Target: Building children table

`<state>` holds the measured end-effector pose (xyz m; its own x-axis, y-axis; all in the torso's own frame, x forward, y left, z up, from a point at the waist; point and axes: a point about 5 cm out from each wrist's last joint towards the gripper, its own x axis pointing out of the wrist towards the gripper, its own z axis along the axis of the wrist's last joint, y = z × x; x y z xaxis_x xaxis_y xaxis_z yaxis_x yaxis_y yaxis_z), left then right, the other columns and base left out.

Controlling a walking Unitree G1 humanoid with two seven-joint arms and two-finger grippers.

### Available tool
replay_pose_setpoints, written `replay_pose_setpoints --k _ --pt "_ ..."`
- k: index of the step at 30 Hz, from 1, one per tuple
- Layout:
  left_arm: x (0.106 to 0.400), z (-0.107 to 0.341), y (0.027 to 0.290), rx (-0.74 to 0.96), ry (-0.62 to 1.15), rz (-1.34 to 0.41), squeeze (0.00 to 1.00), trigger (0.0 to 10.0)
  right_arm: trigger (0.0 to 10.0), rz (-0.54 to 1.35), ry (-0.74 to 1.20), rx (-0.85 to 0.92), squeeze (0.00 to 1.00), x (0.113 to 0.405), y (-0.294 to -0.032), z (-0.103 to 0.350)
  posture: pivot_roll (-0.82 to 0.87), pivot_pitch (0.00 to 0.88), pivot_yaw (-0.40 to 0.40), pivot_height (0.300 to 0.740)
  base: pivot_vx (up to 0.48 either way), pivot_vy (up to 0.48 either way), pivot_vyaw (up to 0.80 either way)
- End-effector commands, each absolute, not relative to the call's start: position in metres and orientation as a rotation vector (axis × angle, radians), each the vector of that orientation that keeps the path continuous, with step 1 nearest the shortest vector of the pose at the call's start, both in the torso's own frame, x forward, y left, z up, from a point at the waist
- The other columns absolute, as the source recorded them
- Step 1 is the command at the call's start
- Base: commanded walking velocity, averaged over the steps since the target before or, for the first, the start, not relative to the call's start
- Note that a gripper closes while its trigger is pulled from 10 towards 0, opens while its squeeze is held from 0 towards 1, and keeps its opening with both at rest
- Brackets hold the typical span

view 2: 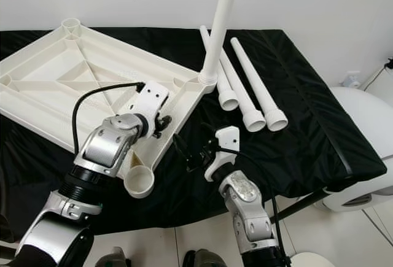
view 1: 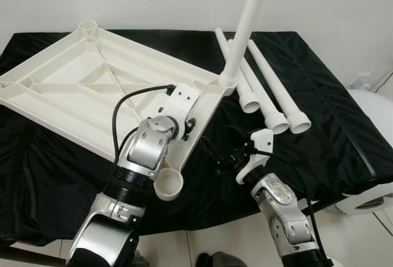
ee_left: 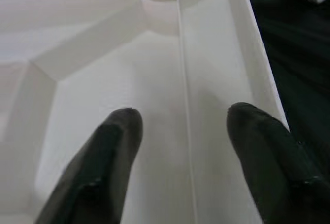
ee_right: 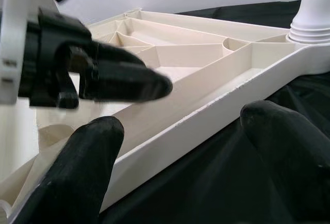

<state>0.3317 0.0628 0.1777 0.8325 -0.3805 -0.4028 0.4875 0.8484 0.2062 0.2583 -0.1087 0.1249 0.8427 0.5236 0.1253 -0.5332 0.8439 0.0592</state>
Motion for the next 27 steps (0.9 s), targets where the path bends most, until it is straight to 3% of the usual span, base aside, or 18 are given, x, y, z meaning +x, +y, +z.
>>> replay_pose_setpoints --k 1,3,4,5,10,18,27 --pt "0.332 0.191 0.06 0.298 0.301 -0.483 1.0 10.0 10.0 0.563 -0.117 0.089 0.0 0.256 -0.11 0.126 0.0 0.029 -0.052 0.74 0.0 0.0 0.0" --pt "0.33 0.196 0.059 0.274 0.281 -0.513 1.0 10.0 10.0 0.563 -0.12 0.09 0.0 0.257 -0.11 0.127 0.0 0.029 -0.052 0.74 0.0 0.0 0.0" --pt "0.326 0.202 0.057 0.256 0.248 -0.572 0.73 10.0 10.0 0.563 -0.123 0.087 0.0 0.258 -0.11 0.127 0.01 0.026 -0.057 0.74 0.0 0.0 0.0" --pt "0.319 0.213 0.057 0.274 0.181 -0.652 0.0 10.0 10.0 0.55 -0.132 0.084 0.0 0.261 -0.112 0.128 0.01 0.025 -0.059 0.74 0.0 0.0 0.0" --pt "0.314 0.217 0.061 0.28 0.138 -0.687 0.0 10.0 10.0 0.517 -0.147 0.079 0.0 0.266 -0.117 0.131 0.01 0.023 -0.063 0.74 0.0 0.0 0.0" --pt "0.318 0.217 0.088 0.111 0.05 -0.605 0.0 10.0 10.0 0.223 -0.206 0.026 0.0 0.306 -0.158 0.148 0.01 0.032 -0.062 0.74 0.0 0.0 0.0" --pt "0.32 0.204 0.111 0.18 -0.009 -0.476 0.0 10.0 10.0 -0.011 -0.242 0.004 0.0 0.329 -0.192 0.162 0.0 0.038 -0.051 0.74 0.0 0.0 0.0"
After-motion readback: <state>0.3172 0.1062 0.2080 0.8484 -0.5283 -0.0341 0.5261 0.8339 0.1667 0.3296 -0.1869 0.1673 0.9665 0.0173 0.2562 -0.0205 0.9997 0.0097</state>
